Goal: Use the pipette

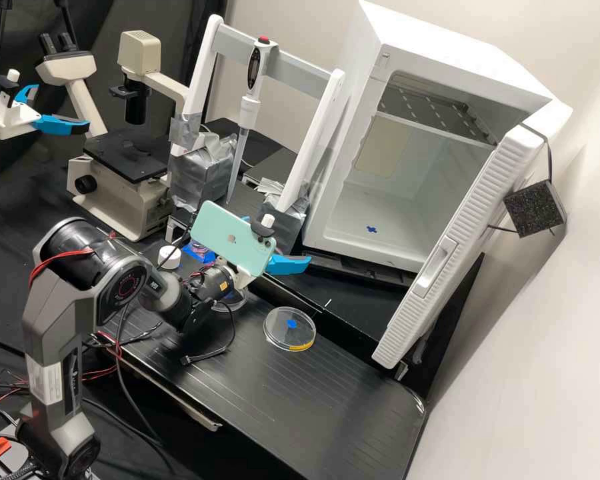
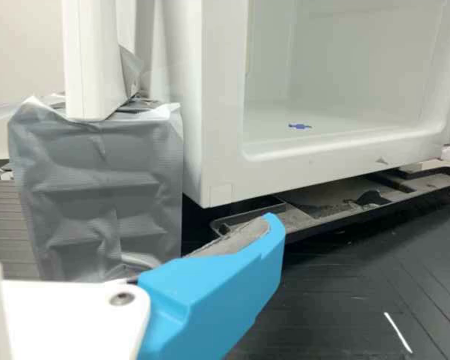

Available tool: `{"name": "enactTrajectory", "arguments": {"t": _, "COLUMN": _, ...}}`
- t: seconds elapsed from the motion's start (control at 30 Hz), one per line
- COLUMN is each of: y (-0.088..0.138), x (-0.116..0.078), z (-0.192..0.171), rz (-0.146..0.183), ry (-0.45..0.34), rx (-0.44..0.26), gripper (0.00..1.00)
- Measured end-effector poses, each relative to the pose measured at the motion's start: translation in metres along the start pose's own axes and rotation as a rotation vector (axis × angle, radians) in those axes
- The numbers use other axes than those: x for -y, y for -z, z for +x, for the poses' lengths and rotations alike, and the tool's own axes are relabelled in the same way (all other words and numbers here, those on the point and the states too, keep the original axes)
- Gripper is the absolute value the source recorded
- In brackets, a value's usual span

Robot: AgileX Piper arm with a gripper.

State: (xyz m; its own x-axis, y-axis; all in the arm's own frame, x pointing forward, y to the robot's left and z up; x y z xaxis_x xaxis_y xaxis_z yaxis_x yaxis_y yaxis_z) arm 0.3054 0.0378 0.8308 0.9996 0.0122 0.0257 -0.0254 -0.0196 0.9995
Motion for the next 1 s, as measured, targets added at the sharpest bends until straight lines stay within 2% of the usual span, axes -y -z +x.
{"name": "enactTrajectory", "arguments": {"t": 0.33, "y": 0.001, "x": -0.001, "z": -0.001, "rz": 0.0, "ry": -0.001, "rx": -0.002, "gripper": 1.0}}
{"name": "enactTrajectory", "arguments": {"t": 0.47, "y": 0.007, "x": -0.012, "z": -0.016, "rz": -0.003, "ry": -0.018, "rx": -0.037, "gripper": 1.0}}
{"name": "enactTrajectory", "arguments": {"t": 0.6, "y": 0.032, "x": -0.033, "z": -0.034, "rz": 0.022, "ry": -0.078, "rx": -0.138, "gripper": 1.0}}
{"name": "enactTrajectory", "arguments": {"t": 0.8, "y": 0.089, "x": -0.053, "z": -0.049, "rz": 0.025, "ry": -0.136, "rx": -0.337, "gripper": 1.0}}
{"name": "enactTrajectory", "arguments": {"t": 0.87, "y": 0.111, "x": -0.056, "z": -0.047, "rz": 0.013, "ry": -0.128, "rx": -0.378, "gripper": 1.0}}
{"name": "enactTrajectory", "arguments": {"t": 0.93, "y": 0.127, "x": -0.057, "z": -0.044, "rz": -0.015, "ry": -0.123, "rx": -0.391, "gripper": 1.0}}
{"name": "enactTrajectory", "arguments": {"t": 1.0, "y": 0.145, "x": -0.058, "z": -0.041, "rz": -0.027, "ry": -0.118, "rx": -0.394, "gripper": 1.0}}
